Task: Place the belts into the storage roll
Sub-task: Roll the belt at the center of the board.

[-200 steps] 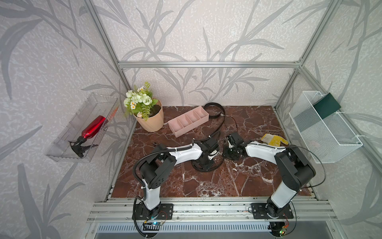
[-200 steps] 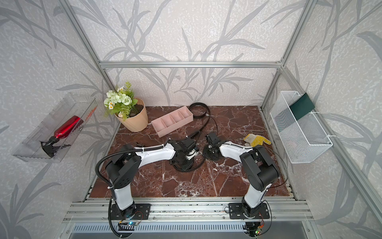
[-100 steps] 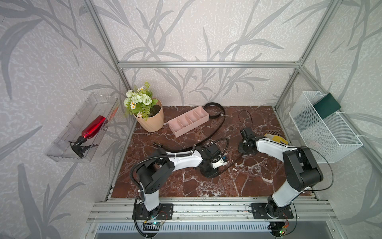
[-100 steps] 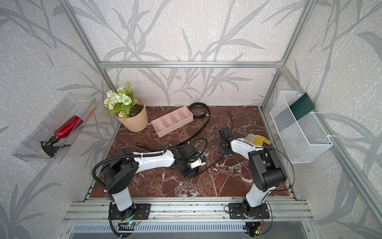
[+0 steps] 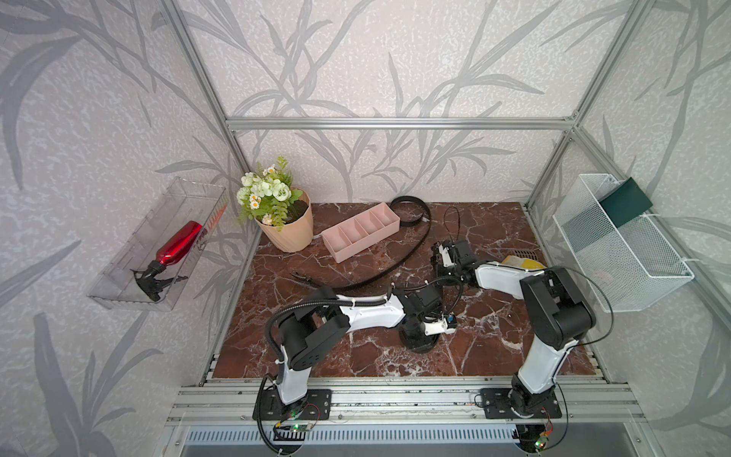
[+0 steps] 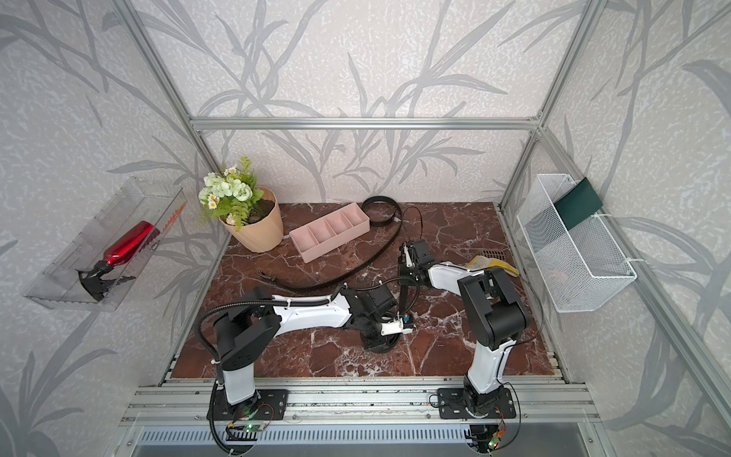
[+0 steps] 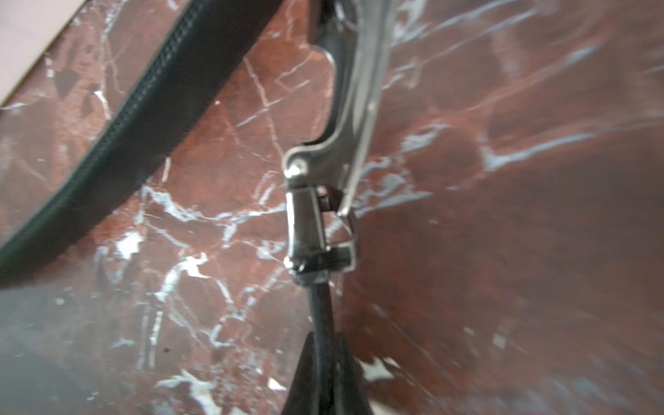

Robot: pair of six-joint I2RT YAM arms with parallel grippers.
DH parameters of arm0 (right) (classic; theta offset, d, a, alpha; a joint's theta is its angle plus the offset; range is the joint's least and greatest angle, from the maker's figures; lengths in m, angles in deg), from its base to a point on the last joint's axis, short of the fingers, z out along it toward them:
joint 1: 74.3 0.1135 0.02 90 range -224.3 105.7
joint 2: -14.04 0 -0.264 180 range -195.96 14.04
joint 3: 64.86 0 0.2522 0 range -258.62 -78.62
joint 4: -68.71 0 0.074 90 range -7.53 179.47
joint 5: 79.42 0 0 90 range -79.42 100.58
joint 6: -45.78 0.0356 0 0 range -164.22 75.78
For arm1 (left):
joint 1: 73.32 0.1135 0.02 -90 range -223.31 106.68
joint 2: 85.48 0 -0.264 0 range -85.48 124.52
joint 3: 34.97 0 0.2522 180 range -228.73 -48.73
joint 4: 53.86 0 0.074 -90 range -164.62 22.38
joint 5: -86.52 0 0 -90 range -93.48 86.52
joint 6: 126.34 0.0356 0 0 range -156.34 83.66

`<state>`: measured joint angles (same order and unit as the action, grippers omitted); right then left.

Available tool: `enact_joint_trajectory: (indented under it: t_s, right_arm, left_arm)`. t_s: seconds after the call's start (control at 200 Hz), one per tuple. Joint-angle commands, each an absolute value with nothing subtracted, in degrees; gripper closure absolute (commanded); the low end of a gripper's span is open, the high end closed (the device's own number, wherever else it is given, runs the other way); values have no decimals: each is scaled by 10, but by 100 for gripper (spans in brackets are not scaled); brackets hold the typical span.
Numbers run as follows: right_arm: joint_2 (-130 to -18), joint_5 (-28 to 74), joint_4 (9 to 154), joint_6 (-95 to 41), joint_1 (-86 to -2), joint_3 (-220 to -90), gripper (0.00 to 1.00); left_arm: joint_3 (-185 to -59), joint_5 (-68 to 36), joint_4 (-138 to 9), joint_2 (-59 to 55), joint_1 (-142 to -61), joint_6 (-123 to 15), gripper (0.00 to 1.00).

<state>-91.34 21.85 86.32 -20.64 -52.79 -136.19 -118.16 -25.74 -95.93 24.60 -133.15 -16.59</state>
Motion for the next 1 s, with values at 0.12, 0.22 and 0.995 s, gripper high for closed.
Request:
enact_joint_trajectory:
  t_s: [0.12, 0.22, 0.995]
  right_arm:
    - [-886, 331, 905, -124, -552, -1382, 60]
    - [-807, 334, 925, -65, -595, -1327, 52]
    - [-578, 448, 1022, 62, -676, -1072, 45]
  left_arm:
    - [-1199, -284, -972, 310, -1340, -130, 100]
    - [-1199, -285, -971, 313, -1340, -130, 100]
    - [-1222, -308, -988, 324, -1339, -132, 95]
